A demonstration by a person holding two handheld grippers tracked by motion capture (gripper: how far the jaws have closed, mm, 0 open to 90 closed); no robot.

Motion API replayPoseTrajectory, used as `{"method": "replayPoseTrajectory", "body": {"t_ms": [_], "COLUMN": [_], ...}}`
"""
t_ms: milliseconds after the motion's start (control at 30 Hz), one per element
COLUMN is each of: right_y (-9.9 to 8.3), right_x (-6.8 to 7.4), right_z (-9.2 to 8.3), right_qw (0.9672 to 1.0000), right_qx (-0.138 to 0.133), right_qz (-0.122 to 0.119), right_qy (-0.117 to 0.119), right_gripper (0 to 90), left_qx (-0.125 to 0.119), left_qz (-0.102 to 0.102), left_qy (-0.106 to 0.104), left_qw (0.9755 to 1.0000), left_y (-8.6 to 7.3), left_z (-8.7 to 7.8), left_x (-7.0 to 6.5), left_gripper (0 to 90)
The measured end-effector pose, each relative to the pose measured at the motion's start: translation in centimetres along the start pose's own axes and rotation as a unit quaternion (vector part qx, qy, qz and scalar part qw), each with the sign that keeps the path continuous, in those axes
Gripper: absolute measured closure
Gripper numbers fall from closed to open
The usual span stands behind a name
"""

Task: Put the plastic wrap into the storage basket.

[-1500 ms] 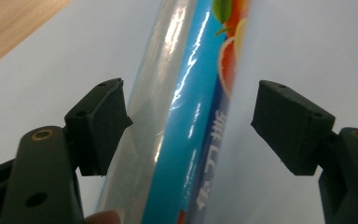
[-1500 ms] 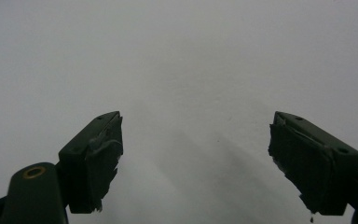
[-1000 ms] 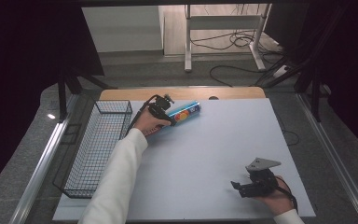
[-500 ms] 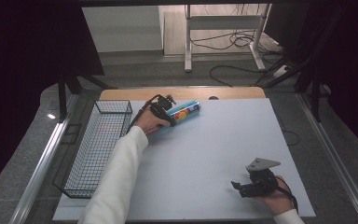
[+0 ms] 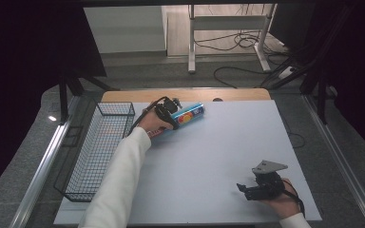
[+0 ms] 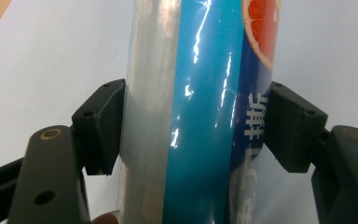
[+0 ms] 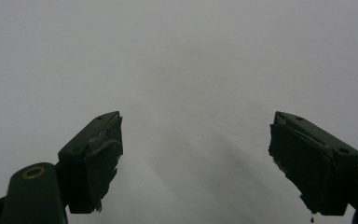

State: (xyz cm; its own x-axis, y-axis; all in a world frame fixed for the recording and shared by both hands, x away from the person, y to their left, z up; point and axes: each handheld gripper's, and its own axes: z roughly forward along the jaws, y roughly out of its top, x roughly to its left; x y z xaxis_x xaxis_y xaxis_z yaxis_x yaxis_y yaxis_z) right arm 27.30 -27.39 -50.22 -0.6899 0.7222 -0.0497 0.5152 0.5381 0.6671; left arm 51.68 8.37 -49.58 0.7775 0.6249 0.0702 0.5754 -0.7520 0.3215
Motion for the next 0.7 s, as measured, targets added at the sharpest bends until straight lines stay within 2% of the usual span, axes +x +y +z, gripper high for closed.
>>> {"method": "replayPoseTrajectory", "body": {"t_ms": [300, 333, 400, 500, 600, 633, 700], "right_y": [0.0, 0.0, 0.0, 0.1, 0.1, 0.1, 0.1], "right_x": [-0.1, -0.1, 0.0, 0.0, 0.0, 0.0, 0.1], "right_z": [-0.2, -0.2, -0.2, -0.3, -0.3, -0.3, -0.3], "right_qw": [1.0000, 1.0000, 1.0000, 1.0000, 0.9999, 0.9999, 0.9999], "right_qx": [-0.007, -0.007, -0.007, -0.008, -0.010, -0.009, -0.010], "right_qz": [0.001, 0.002, 0.002, 0.002, 0.003, 0.002, 0.001], "right_qy": [-0.004, -0.004, -0.005, -0.005, -0.006, -0.006, -0.006], "right_gripper": [18.1, 18.1, 18.1, 18.0, 18.0, 18.1, 18.0], "left_qx": [-0.001, -0.011, -0.014, -0.001, 0.003, 0.000, -0.001], "left_qz": [-0.013, -0.018, -0.021, -0.022, -0.025, -0.034, -0.037], "left_qy": [-0.020, -0.026, -0.032, -0.033, -0.035, -0.036, -0.036], "left_qw": [0.9997, 0.9994, 0.9992, 0.9992, 0.9991, 0.9988, 0.9987], "left_y": [0.0, 0.0, 0.0, 0.2, 0.2, 0.2, 0.2], "left_z": [-0.5, -1.0, -1.5, -2.2, -2.8, -3.5, -3.9], "left_x": [-0.2, -0.2, -0.2, -0.6, -0.7, -0.7, -0.7], "left_gripper": [30.6, 30.6, 30.7, 30.9, 31.0, 31.1, 31.3]}}
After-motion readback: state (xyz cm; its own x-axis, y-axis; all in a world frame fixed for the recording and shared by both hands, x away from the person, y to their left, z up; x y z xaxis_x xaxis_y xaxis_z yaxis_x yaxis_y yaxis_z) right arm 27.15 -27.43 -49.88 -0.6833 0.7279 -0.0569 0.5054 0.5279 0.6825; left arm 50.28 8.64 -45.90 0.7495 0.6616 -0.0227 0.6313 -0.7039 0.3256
